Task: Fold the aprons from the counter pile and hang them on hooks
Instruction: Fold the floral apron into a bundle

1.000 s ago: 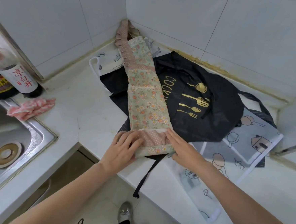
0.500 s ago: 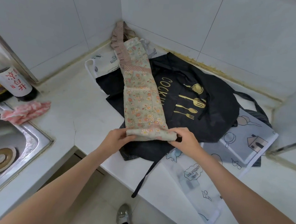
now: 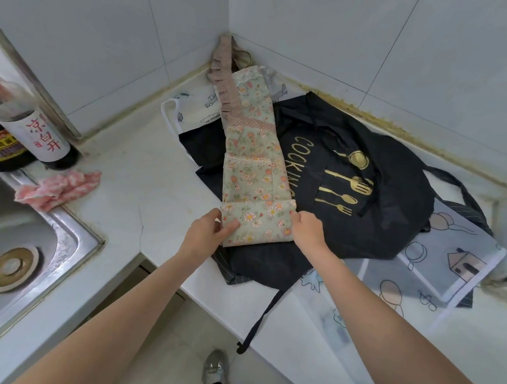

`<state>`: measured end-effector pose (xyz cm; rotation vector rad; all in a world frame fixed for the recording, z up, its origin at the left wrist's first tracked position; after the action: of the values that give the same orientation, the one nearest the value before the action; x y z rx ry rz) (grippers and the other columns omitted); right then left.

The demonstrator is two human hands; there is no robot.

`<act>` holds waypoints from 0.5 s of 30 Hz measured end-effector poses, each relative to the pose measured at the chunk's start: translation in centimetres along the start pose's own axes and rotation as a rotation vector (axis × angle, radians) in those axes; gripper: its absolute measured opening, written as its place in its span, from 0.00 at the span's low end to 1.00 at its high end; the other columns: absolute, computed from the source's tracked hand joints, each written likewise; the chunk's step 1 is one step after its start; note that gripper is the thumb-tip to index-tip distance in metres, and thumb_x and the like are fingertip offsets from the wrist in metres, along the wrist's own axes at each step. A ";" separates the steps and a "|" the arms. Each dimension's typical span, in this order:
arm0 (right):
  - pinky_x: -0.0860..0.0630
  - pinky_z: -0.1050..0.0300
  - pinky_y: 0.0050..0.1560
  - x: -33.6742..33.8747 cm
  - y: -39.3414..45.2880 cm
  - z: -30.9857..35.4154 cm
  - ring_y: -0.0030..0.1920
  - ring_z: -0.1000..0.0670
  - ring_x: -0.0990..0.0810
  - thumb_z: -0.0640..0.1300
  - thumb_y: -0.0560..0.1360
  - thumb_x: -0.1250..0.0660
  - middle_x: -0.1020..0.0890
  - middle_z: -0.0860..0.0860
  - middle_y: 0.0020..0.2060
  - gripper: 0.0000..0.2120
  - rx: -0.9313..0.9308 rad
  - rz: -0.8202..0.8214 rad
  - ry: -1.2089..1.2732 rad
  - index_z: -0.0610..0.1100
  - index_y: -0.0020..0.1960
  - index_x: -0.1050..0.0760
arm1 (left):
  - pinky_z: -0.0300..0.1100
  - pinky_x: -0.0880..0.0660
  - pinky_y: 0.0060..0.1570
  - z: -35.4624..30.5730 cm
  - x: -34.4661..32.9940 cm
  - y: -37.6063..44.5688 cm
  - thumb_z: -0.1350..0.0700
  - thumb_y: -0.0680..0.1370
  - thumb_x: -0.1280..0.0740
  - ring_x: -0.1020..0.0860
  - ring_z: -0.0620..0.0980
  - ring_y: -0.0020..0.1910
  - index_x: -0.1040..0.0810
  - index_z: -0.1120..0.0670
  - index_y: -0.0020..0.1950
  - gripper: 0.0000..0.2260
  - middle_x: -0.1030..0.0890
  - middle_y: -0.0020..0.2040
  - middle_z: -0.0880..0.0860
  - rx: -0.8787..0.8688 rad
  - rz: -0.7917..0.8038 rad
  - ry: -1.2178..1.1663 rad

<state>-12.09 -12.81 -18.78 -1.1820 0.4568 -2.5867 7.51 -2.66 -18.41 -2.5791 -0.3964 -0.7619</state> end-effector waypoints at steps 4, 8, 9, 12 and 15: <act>0.30 0.51 0.51 0.3 -1.8 0.6 0.54 0.45 0.28 0.46 0.82 0.49 0.30 0.44 0.53 0.10 0.053 -0.148 -0.026 0.41 0.56 0.33 | 0.49 0.21 0.45 0.0 -0.1 0.2 0.45 0.77 0.36 0.20 0.53 0.45 0.27 0.56 0.58 0.17 0.19 0.50 0.54 0.010 0.031 -0.019; 0.30 0.58 0.49 1.0 -3.3 0.8 0.52 0.48 0.26 0.42 0.81 0.44 0.28 0.46 0.54 0.11 0.159 -0.268 -0.067 0.39 0.60 0.29 | 0.48 0.21 0.47 -0.4 0.1 0.2 0.45 0.77 0.36 0.20 0.53 0.48 0.28 0.56 0.61 0.18 0.19 0.54 0.54 0.003 0.003 -0.009; 0.30 0.59 0.47 1.0 -3.2 0.6 0.51 0.48 0.25 0.40 0.80 0.43 0.25 0.46 0.52 0.10 0.158 -0.260 -0.028 0.39 0.58 0.27 | 0.48 0.21 0.48 -0.4 0.0 0.3 0.45 0.78 0.37 0.20 0.54 0.50 0.28 0.56 0.61 0.18 0.20 0.55 0.54 0.001 -0.011 0.002; 0.28 0.60 0.44 1.1 -2.7 -0.1 0.46 0.50 0.23 0.38 0.79 0.40 0.20 0.45 0.47 0.07 0.094 -0.245 0.096 0.38 0.53 0.24 | 0.47 0.22 0.49 -0.4 -0.2 0.3 0.48 0.78 0.37 0.21 0.55 0.53 0.28 0.58 0.62 0.17 0.20 0.57 0.56 0.028 -0.031 -0.044; 0.24 0.52 0.52 0.8 -1.9 -0.3 0.48 0.47 0.22 0.39 0.79 0.38 0.19 0.45 0.47 0.06 0.037 -0.220 0.029 0.40 0.52 0.24 | 0.45 0.23 0.44 -0.4 0.0 0.3 0.49 0.78 0.36 0.21 0.54 0.47 0.30 0.57 0.61 0.16 0.20 0.54 0.56 0.092 -0.066 -0.080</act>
<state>-13.01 -11.31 -17.71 -1.2475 0.2975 -2.7872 7.49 -3.12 -18.20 -2.5265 -0.5309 -0.6484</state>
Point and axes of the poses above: each hand's wrist, its own y-axis towards the middle knuckle, its own x-axis out of the back of the hand, z = x × y, the point moved 8 cm from there along y, towards the middle knuckle
